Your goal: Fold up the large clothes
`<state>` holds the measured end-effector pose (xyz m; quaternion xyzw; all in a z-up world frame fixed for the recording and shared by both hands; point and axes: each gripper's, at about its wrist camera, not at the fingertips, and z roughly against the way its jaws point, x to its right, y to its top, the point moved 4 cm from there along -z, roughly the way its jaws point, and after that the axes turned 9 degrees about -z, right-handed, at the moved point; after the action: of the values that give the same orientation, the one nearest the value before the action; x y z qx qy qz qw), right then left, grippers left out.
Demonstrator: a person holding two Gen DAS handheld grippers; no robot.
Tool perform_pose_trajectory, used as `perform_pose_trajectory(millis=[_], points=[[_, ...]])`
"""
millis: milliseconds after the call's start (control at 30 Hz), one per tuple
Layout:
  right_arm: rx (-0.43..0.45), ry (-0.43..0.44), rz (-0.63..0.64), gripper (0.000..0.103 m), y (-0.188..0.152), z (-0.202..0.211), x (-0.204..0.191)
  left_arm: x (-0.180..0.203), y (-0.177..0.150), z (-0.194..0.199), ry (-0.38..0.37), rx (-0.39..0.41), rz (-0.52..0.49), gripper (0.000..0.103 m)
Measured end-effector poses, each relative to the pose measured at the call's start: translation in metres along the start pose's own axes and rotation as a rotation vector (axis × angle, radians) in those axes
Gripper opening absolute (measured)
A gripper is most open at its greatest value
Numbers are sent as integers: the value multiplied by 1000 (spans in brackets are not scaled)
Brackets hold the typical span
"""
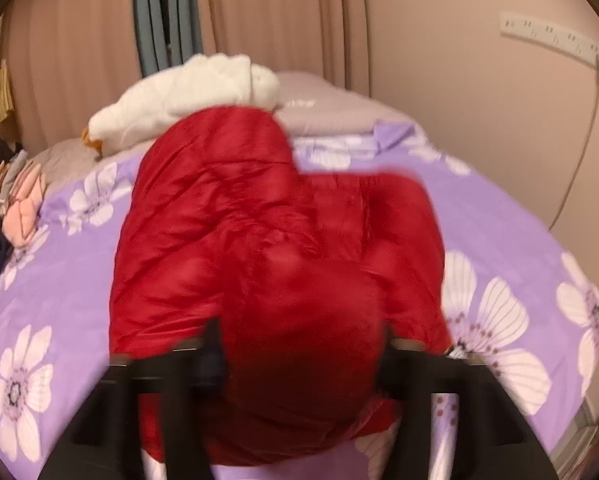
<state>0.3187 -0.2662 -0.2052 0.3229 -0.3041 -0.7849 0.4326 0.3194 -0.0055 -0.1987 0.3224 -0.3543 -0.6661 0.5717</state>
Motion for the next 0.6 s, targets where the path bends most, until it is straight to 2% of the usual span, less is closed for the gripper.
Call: perform_pose_trajectory(millis=[133,167,267,433,533,600], points=[[116,219,-182,29,20,41,22,-2,-1,-5,-22,-15,20,68],[125,236,-218,29,22,45,29,-2,-1,-7,-26,-19,26,68],[137,174,-288,29,16,42,61,2,1,-10,-26,-25,40,68],[62,70,-406,32,-28,-4,113,17,-5,-17,-46,-49,24,69],[75,-54,-344,35,-46,-35,116,26,-13,-24,-56,-87,7,69],[41,-32,-382,36,-47,-42,119,29,-17,-26,-63,-91,1,69]])
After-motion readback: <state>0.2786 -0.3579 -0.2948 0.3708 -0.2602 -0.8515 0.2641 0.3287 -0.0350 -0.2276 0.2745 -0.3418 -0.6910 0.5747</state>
